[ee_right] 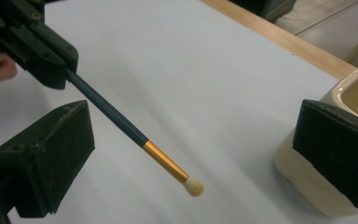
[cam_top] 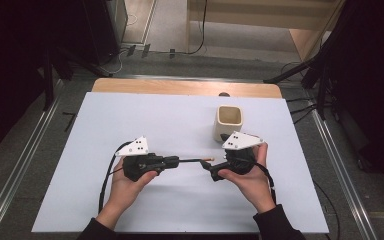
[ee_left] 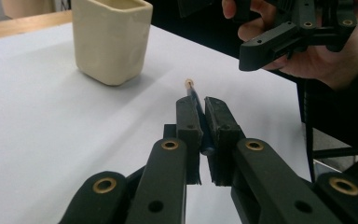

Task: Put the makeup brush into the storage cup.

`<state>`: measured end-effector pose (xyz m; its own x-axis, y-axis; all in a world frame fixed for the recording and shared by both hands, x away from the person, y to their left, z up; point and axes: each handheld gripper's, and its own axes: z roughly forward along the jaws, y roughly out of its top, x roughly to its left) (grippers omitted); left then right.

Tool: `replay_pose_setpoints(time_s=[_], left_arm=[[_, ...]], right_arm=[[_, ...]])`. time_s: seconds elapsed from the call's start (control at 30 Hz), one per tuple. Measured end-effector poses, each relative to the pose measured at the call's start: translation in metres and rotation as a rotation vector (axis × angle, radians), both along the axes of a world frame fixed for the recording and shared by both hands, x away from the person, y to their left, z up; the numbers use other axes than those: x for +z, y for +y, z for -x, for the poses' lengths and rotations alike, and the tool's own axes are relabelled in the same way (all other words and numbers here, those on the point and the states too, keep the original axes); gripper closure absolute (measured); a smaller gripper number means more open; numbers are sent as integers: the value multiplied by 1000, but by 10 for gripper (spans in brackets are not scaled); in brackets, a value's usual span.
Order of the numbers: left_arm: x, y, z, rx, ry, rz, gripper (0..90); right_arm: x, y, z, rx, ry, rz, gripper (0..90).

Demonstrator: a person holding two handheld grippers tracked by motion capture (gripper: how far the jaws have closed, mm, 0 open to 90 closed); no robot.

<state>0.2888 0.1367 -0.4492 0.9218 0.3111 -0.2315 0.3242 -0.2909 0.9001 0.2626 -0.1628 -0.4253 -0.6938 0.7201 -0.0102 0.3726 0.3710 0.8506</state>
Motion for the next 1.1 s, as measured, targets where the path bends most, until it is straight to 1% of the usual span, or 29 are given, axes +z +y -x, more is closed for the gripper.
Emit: replay_pose_setpoints(time_s=[0.03,0.07,0.1,0.13,0.17,0.2,0.23,0.27,0.3,0.33,0.37,0.4,0.43,0.47,0.5,0.53,0.57,0.63,0.67,0.73,0.77,0.87,0.9,0.93,1.03,1.07,1.1], left_arm=[[0,0,0,0,0,0,852],[1,1,0,12,-7,2,852],[1,2,0,25,-13,7,852],[2,4,0,56,-26,9,852],[2,4,0,56,-26,9,853],[3,7,0,77,-34,16,852],[3,7,0,77,-34,16,852],[3,8,0,88,-39,22,852],[4,9,0,95,-45,21,852],[4,10,0,104,-47,24,852],[5,12,1,124,-57,29,852],[5,12,1,124,-57,29,852],[6,12,1,133,-62,29,852],[6,13,1,139,-65,31,852],[7,15,1,159,-76,37,852],[7,15,1,169,-78,38,852],[7,15,1,169,-78,38,852],[8,17,2,188,-92,45,852],[8,18,2,206,-95,54,852],[8,19,2,215,-101,55,852],[9,20,3,224,-102,62,852],[9,21,3,240,-111,69,852],[9,21,4,243,-113,69,852],[9,20,5,249,-123,66,852],[9,19,6,256,-130,70,852],[9,19,7,264,-139,71,852],[9,19,7,264,-139,71,852]], right_arm=[[0,0,0,0,0,0,0],[-1,0,0,-23,8,-40,0],[-1,0,0,-23,8,-40,0],[-3,1,0,-45,18,-72,0],[-3,1,0,-45,18,-72,0],[-5,2,0,-84,21,-79,0],[-5,3,0,-93,21,-85,0],[-5,3,0,-93,21,-85,0],[-6,4,0,-99,28,-108,0],[-6,4,0,-99,28,-108,0],[-6,5,1,-115,23,-134,0],[-7,5,2,-123,23,-147,0],[-7,5,2,-123,23,-147,0],[-7,6,3,-148,22,-175,0],[-8,6,3,-154,27,-194,0],[-8,6,4,-166,34,-212,0],[-8,6,4,-166,34,-212,0],[-9,6,4,-176,41,-250,0],[-10,8,5,-184,53,-277,0],[-11,9,5,-189,52,-283,0],[-12,10,6,-193,55,-287,0],[-15,14,6,-197,63,-315,0],[-17,17,6,-197,88,-334,0],[-18,18,6,-195,98,-344,0],[-21,21,7,-203,112,-354,0],[-24,24,7,-209,116,-370,0],[-24,24,7,-209,116,-370,0]])
